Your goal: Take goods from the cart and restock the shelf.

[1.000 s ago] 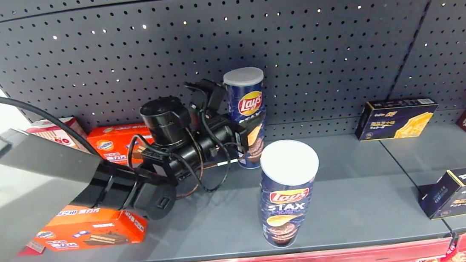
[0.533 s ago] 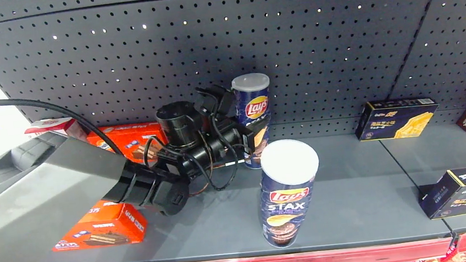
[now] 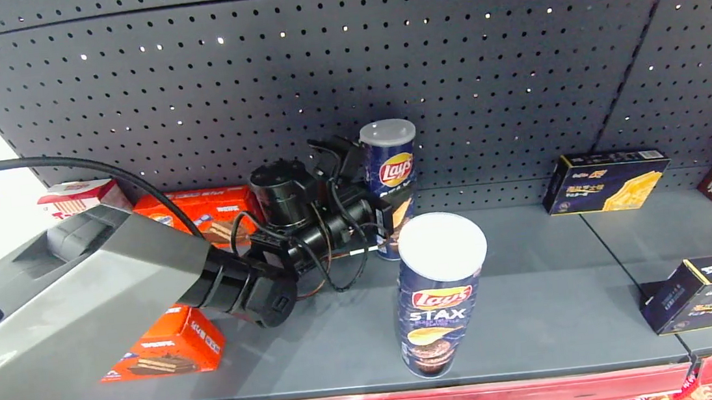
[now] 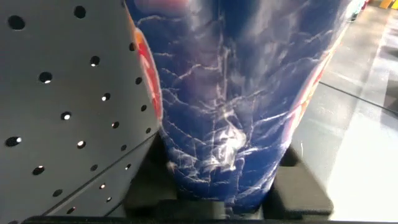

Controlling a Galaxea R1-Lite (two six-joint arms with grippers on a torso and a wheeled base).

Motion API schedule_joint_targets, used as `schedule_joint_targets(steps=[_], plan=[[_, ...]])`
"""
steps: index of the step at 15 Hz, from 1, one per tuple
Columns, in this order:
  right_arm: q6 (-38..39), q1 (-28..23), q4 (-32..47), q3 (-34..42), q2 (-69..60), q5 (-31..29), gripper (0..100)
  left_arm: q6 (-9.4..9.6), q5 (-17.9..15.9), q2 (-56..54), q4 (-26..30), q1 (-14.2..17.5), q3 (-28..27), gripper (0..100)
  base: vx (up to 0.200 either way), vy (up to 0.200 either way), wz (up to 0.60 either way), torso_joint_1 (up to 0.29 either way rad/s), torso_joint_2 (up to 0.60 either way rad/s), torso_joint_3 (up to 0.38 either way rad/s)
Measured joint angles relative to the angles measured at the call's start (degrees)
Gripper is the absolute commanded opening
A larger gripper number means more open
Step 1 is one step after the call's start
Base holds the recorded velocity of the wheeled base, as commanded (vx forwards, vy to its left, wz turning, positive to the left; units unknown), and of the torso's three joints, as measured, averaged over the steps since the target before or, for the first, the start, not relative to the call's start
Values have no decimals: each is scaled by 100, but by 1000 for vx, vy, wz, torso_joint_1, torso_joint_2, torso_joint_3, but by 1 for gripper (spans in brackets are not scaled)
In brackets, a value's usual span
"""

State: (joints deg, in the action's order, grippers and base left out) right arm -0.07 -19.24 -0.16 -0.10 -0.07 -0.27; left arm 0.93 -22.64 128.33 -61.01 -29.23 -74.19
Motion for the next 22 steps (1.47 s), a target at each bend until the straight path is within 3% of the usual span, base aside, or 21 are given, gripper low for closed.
schedule_joint_targets(steps=[7,8,11,12,15,22], plan=[[0,0,0,0,0,0,100,22,20,-262,121,-1,407,100,0,0,0,0,0,0],[-2,0,0,0,0,2,100,101,26,-427,239,0,584,100,0,0,0,0,0,0],[0,0,0,0,0,0,100,712,135,-951,803,35,1130,100,0,0,0,0,0,0],[0,0,0,0,0,2,100,791,223,-1111,903,40,1287,100,0,0,0,0,0,0],[-2,0,0,0,0,2,100,829,775,-1410,964,16,1499,100,0,0,0,0,0,0],[0,0,0,0,0,2,100,853,1221,-1510,989,11,1551,100,0,0,0,0,0,0]])
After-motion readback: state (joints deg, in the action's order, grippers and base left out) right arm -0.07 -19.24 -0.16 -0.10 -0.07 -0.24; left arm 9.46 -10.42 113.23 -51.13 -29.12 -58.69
